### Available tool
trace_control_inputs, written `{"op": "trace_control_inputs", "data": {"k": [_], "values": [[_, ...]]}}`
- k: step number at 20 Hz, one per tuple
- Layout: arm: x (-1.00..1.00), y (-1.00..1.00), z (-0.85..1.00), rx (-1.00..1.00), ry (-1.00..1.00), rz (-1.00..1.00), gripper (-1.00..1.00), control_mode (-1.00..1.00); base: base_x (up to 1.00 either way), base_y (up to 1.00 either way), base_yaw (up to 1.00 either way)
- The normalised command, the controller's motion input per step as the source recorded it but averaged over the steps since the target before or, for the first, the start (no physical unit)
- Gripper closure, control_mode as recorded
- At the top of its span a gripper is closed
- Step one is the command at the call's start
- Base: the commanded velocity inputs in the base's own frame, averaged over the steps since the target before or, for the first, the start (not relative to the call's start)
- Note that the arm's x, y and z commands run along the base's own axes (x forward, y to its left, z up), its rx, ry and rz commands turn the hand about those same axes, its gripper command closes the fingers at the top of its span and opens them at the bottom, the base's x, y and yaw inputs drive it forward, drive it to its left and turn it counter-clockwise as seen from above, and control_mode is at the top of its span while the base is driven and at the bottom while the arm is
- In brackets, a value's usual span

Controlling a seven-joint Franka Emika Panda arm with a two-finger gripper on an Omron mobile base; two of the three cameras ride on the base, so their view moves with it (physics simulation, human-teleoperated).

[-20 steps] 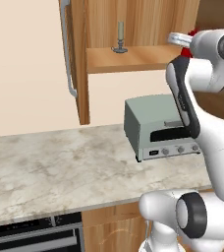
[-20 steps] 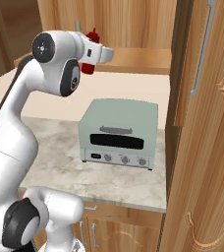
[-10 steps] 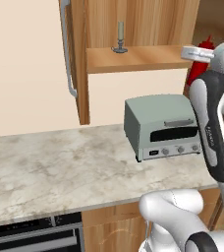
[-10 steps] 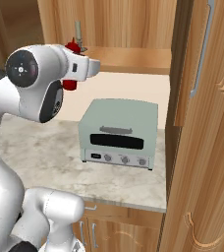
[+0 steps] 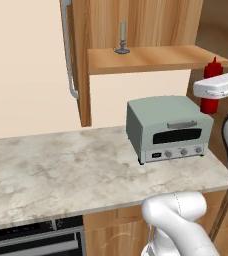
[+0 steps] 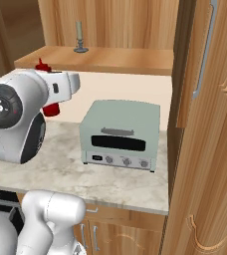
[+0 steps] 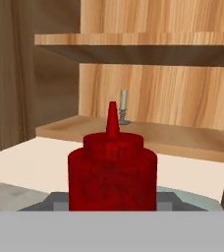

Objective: The dining table condiment station is running low on ketchup. Refill the condiment station by opening the cabinet and taking the ketchup from the cabinet and placing it on the dining table.

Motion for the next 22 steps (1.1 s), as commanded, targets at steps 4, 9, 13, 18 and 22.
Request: {"op": "trace_control_inputs", "data": {"k": [4, 9, 13, 18, 22], "values": [[-0.03, 0.42, -0.03, -0.02, 0.06, 0.18, 1.0, -1.0, 0.0, 0.0, 0.0], [0.0, 0.02, 0.0, 0.0, 0.0, 0.01, 1.0, -1.0, 0.0, 0.0, 0.0], [-0.01, 0.0, 0.0, 0.0, 0.0, 0.0, 1.0, -1.0, 0.0, 0.0, 0.0], [-0.01, 0.0, 0.0, 0.0, 0.0, 0.0, 1.0, -1.0, 0.0, 0.0, 0.0], [0.0, 0.0, 0.0, 0.0, 0.0, 0.0, 1.0, 1.0, -0.74, 0.21, 0.04]]}}
